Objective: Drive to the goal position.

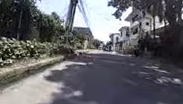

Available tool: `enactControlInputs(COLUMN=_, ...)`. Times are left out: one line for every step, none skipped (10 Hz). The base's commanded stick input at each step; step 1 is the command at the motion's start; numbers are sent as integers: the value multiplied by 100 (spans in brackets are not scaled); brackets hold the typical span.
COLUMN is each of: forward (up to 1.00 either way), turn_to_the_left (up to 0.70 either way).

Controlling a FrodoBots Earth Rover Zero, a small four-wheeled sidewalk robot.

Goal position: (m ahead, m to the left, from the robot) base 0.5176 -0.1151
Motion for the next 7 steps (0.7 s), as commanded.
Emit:
enactControlInputs(forward=4, turn_to_the_left=-1)
enactControlInputs(forward=2, turn_to_the_left=0)
enactControlInputs(forward=0, turn_to_the_left=0)
enactControlInputs(forward=0, turn_to_the_left=0)
enactControlInputs(forward=0, turn_to_the_left=0)
enactControlInputs(forward=0, turn_to_the_left=0)
enactControlInputs(forward=0, turn_to_the_left=0)
